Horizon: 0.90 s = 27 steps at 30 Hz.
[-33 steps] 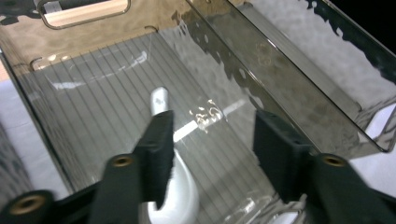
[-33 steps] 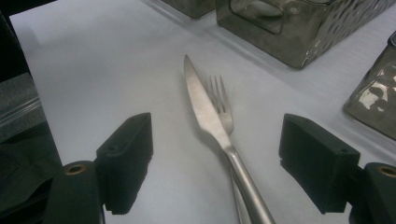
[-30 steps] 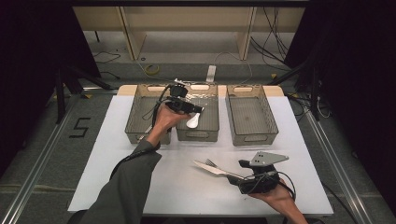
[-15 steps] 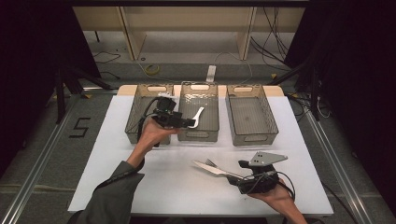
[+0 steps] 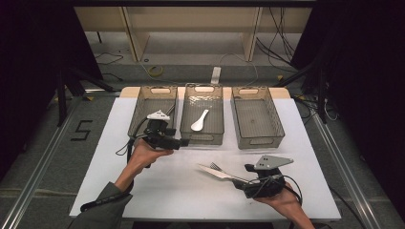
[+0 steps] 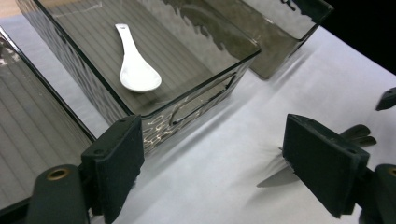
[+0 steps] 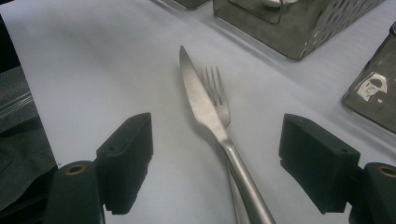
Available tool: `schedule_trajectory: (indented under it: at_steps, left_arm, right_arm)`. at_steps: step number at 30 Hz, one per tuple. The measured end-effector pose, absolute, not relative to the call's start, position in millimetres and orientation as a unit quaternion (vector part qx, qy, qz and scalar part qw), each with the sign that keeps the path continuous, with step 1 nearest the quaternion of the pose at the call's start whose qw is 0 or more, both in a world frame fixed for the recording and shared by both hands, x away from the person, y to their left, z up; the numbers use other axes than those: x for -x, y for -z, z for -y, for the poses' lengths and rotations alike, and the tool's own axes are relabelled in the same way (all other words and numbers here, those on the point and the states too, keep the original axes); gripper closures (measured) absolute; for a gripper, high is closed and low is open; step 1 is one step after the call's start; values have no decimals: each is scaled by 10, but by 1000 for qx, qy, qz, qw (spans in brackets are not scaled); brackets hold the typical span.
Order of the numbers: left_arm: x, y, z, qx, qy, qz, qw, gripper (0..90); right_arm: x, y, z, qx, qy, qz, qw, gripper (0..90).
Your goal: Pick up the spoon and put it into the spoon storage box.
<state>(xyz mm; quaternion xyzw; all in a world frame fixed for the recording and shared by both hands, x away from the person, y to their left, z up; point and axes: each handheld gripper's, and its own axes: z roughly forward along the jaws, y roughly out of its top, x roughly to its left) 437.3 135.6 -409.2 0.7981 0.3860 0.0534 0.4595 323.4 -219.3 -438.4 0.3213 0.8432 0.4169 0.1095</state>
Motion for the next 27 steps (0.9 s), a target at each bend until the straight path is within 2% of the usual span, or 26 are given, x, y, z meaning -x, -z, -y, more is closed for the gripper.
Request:
schedule_trajectory:
  at_steps: [13, 23, 27]
  left_arm:
    - [-4134, 4085, -1264, -811, -64, -352, 463, 181]
    - [-3991, 4123, -1367, -809, -67, -350, 466, 159]
    - [-3918, 4136, -1491, -814, -86, -351, 454, 158]
  right_arm:
    - [-3257, 4422, 2171, -323, -397, -852, 108, 273]
    - [-3323, 4452, 2162, -326, -382, -858, 103, 278]
    - [-3349, 4459, 2150, -324, -373, -863, 106, 278]
